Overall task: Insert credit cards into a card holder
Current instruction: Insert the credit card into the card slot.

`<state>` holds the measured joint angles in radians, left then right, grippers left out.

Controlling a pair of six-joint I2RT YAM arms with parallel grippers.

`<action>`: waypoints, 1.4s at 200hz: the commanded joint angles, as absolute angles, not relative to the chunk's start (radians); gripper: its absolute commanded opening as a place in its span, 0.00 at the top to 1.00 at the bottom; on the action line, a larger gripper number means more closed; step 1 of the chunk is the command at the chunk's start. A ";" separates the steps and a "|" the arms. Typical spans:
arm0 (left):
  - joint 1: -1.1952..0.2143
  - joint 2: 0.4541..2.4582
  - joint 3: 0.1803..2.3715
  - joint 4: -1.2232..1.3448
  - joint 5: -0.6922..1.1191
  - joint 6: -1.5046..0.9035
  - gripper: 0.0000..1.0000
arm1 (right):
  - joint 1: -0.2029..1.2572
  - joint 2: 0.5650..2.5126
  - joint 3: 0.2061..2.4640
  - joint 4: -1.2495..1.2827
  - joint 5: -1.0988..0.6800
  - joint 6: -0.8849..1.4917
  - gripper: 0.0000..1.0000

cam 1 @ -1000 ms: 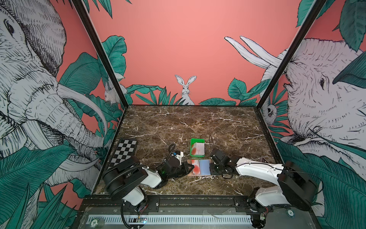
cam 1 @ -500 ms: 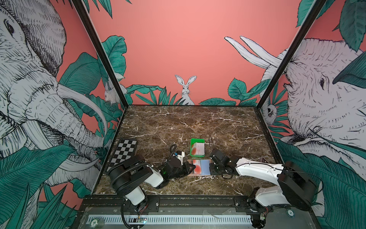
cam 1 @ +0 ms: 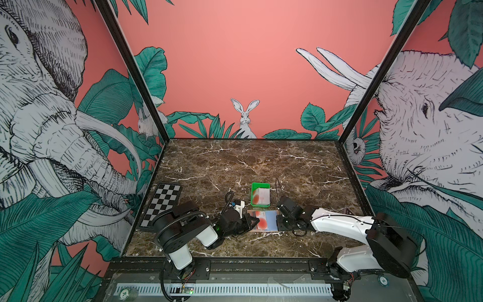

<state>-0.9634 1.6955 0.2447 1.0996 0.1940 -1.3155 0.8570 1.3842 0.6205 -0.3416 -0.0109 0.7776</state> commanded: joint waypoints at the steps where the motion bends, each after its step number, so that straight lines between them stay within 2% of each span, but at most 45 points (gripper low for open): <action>1: -0.970 1.709 0.247 1.138 0.201 -1.325 1.00 | 0.865 1.414 0.612 -0.365 0.000 0.781 0.91; 90: -0.969 1.742 0.262 1.148 0.257 -1.339 1.00 | 0.865 1.420 0.613 -0.357 -0.006 0.781 0.92; 280: -0.974 1.766 0.337 1.027 0.261 -1.331 1.00 | 0.872 1.424 0.608 -0.324 -0.046 0.767 0.93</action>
<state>-0.9638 1.7573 0.3233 1.0645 0.2550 -1.3354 0.8597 1.3872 0.6205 -0.3347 -0.0227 0.7738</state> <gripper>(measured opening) 0.045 0.070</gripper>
